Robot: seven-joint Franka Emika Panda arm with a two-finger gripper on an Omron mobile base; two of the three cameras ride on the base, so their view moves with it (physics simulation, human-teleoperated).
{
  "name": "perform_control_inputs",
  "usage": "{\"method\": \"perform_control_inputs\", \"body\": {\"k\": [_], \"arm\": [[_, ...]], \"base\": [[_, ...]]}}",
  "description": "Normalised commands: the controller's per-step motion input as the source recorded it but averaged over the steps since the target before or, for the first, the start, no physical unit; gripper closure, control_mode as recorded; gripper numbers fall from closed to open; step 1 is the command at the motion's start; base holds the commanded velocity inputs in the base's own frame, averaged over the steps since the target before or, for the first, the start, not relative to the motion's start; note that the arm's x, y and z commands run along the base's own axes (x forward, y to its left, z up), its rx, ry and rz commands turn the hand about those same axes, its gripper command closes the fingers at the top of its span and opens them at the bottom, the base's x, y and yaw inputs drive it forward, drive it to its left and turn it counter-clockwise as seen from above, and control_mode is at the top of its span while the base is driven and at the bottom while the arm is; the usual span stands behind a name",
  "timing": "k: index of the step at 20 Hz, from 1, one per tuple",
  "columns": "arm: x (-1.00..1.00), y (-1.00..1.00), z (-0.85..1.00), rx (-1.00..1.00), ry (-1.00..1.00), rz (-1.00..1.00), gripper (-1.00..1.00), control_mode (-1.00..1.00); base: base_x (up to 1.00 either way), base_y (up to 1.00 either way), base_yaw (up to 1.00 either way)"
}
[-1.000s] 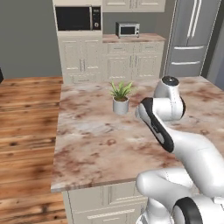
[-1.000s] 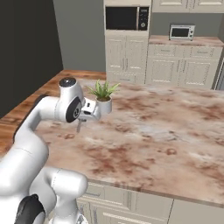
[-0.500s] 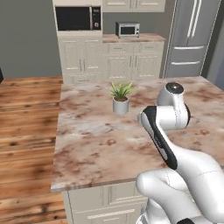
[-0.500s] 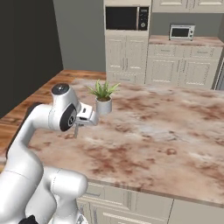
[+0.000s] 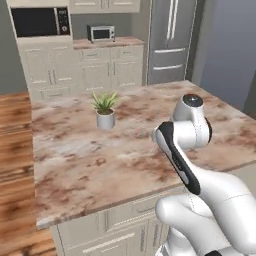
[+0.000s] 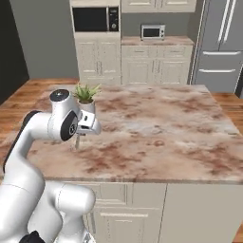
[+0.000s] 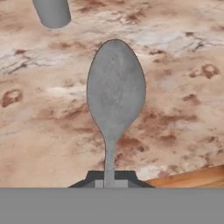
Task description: Organize the utensils by type. Pick up the wooden spoons from the counter and place them in the open cabinet. Then pick up the metallic utensils from the counter and place them in the open drawer.
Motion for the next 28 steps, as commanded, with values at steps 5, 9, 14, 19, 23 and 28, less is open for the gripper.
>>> {"method": "perform_control_inputs", "body": {"k": [5,9,14,19,23,28], "arm": [[0.00,0.00,0.00,0.00,0.00,0.00,1.00,1.00],[0.00,0.00,0.00,0.00,0.00,0.00,1.00,1.00],[0.00,0.00,0.00,0.00,0.00,0.00,1.00,1.00],[0.00,0.00,0.00,0.00,0.00,0.00,1.00,1.00],[0.00,0.00,0.00,0.00,0.00,0.00,1.00,1.00],[0.00,0.00,0.00,0.00,0.00,0.00,1.00,1.00]], "base": [[0.00,0.00,-1.00],[0.00,0.00,-1.00],[0.01,0.00,-1.00],[0.06,-0.04,-0.99],[0.22,-0.05,-0.88],[0.62,0.00,-0.57]]}}
